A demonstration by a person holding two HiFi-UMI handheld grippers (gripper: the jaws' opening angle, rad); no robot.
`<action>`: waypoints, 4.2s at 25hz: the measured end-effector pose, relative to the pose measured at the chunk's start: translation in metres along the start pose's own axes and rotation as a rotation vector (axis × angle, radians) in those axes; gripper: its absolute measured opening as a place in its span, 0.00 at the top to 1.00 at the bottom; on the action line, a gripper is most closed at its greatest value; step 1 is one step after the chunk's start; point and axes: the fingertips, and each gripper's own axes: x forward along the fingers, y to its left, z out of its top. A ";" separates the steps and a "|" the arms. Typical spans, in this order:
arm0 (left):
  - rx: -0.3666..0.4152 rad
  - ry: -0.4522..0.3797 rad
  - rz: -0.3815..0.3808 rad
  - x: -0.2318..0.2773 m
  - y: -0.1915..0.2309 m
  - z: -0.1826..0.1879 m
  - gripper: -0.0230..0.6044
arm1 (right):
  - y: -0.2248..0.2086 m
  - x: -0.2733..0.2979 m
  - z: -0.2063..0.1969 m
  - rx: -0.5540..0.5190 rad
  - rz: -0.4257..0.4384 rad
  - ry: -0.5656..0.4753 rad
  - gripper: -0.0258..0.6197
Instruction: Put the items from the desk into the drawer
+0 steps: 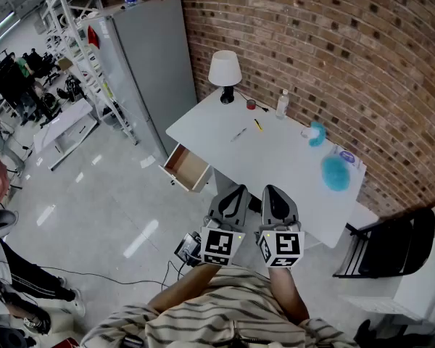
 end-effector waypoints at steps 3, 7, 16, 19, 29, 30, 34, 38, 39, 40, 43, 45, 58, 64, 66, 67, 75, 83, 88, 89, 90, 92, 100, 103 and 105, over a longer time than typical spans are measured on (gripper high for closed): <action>-0.006 0.008 -0.012 0.000 0.000 0.001 0.95 | 0.001 0.001 0.003 -0.002 0.004 0.001 0.94; -0.007 0.009 -0.006 0.000 -0.003 0.000 0.95 | 0.001 -0.001 0.003 -0.005 0.014 0.001 0.94; -0.022 0.030 0.013 0.003 -0.015 -0.007 0.95 | -0.006 -0.008 -0.001 0.031 0.050 0.010 0.94; -0.041 0.032 0.024 0.006 -0.022 -0.009 0.95 | -0.010 -0.010 -0.003 0.022 0.074 0.017 0.94; -0.047 0.084 0.114 0.003 -0.035 -0.027 0.95 | -0.026 -0.018 -0.024 0.067 0.135 0.057 0.94; -0.048 0.087 0.120 0.003 -0.035 -0.027 0.95 | -0.028 -0.017 -0.025 0.073 0.135 0.060 0.94; -0.065 0.097 0.143 0.003 -0.029 -0.036 0.95 | -0.026 -0.011 -0.032 0.080 0.144 0.071 0.94; -0.087 0.107 0.145 0.014 -0.020 -0.045 0.95 | -0.028 0.007 -0.040 0.081 0.147 0.092 0.94; -0.085 0.107 0.143 0.017 -0.017 -0.046 0.95 | -0.028 0.013 -0.040 0.081 0.145 0.090 0.94; -0.084 0.107 0.141 0.022 -0.013 -0.047 0.95 | -0.028 0.020 -0.039 0.078 0.144 0.089 0.94; -0.087 0.109 0.142 0.034 0.001 -0.051 0.95 | -0.025 0.038 -0.040 0.069 0.151 0.089 0.94; -0.082 0.107 0.138 0.045 0.011 -0.052 0.95 | -0.024 0.052 -0.043 0.070 0.156 0.089 0.94; -0.069 0.097 0.130 0.135 0.105 -0.055 0.95 | -0.036 0.173 -0.045 0.079 0.106 0.087 0.94; -0.088 0.096 0.101 0.174 0.144 -0.054 0.95 | -0.041 0.224 -0.040 0.071 0.066 0.085 0.94; -0.089 0.097 0.089 0.185 0.156 -0.056 0.95 | -0.043 0.240 -0.040 0.070 0.049 0.088 0.94; -0.091 0.099 0.082 0.190 0.162 -0.057 0.95 | -0.044 0.247 -0.041 0.071 0.041 0.091 0.94; -0.093 0.116 0.016 0.230 0.208 -0.067 0.95 | -0.046 0.306 -0.044 0.068 -0.023 0.098 0.94; -0.097 0.110 -0.050 0.256 0.241 -0.073 0.95 | -0.043 0.347 -0.045 0.061 -0.076 0.095 0.94; -0.099 0.095 -0.090 0.271 0.254 -0.073 0.95 | -0.044 0.365 -0.044 0.049 -0.106 0.086 0.94; -0.100 0.093 -0.096 0.273 0.256 -0.074 0.95 | -0.044 0.367 -0.044 0.046 -0.111 0.086 0.94; -0.100 0.090 -0.101 0.274 0.258 -0.075 0.95 | -0.044 0.369 -0.044 0.042 -0.117 0.085 0.94; -0.097 0.085 -0.103 0.277 0.262 -0.076 0.95 | -0.044 0.373 -0.044 0.039 -0.131 0.087 0.94; -0.111 0.093 -0.097 0.291 0.265 -0.081 0.95 | -0.053 0.382 -0.047 0.035 -0.133 0.105 0.94; -0.110 0.098 -0.094 0.299 0.260 -0.085 0.95 | -0.063 0.387 -0.049 0.048 -0.118 0.107 0.94; -0.112 0.098 -0.103 0.305 0.255 -0.085 0.95 | -0.070 0.389 -0.048 0.055 -0.111 0.109 0.94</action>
